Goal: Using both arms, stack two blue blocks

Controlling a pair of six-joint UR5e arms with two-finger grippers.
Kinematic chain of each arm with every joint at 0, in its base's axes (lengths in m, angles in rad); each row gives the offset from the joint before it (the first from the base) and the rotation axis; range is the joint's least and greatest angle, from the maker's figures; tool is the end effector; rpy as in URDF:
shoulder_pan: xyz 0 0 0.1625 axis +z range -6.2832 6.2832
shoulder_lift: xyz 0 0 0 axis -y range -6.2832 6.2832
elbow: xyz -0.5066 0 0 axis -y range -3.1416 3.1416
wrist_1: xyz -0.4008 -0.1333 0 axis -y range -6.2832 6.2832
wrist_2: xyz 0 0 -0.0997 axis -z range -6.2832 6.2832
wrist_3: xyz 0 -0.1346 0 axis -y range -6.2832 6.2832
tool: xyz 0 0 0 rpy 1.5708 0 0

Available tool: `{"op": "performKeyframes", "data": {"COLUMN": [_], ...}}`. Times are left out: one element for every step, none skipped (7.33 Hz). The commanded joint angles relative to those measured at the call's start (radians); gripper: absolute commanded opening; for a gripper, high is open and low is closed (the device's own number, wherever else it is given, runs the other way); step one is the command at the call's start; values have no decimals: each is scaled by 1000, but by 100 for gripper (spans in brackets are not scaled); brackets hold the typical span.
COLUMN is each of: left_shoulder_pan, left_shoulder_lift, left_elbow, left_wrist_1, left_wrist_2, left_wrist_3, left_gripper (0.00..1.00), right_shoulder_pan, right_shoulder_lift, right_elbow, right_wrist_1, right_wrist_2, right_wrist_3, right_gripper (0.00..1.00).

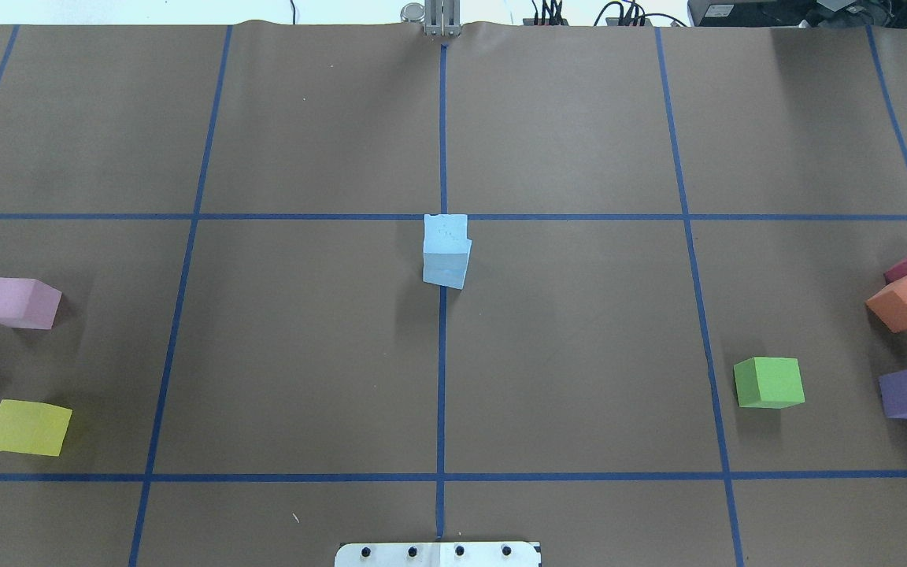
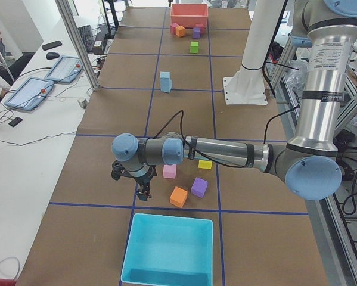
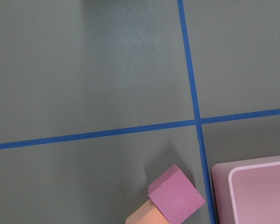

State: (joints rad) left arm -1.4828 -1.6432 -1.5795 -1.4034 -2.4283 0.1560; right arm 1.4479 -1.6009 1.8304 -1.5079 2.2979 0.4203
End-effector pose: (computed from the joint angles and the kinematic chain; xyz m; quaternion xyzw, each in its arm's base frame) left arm 0.0150 -0.5286 0.7316 -0.0251 0.4164 0.0928 0.9041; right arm -0.0177 -0.5011 0.6452 0.0368 -0.3754 0.0858 0.9221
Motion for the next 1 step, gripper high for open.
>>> {"op": "performKeyframes", "data": {"left_shoulder_pan": [-1], "left_shoulder_lift": [17], "left_elbow": [0], "left_wrist_1": [-19], "left_wrist_2": [0], "left_wrist_3": [2], "left_gripper": [99], "right_shoulder_pan": [0], "right_shoulder_lift": [-2], "right_elbow": [3], "right_wrist_1": [0], "right_wrist_2": [0], "right_wrist_3": [0], "right_gripper": [100]}}
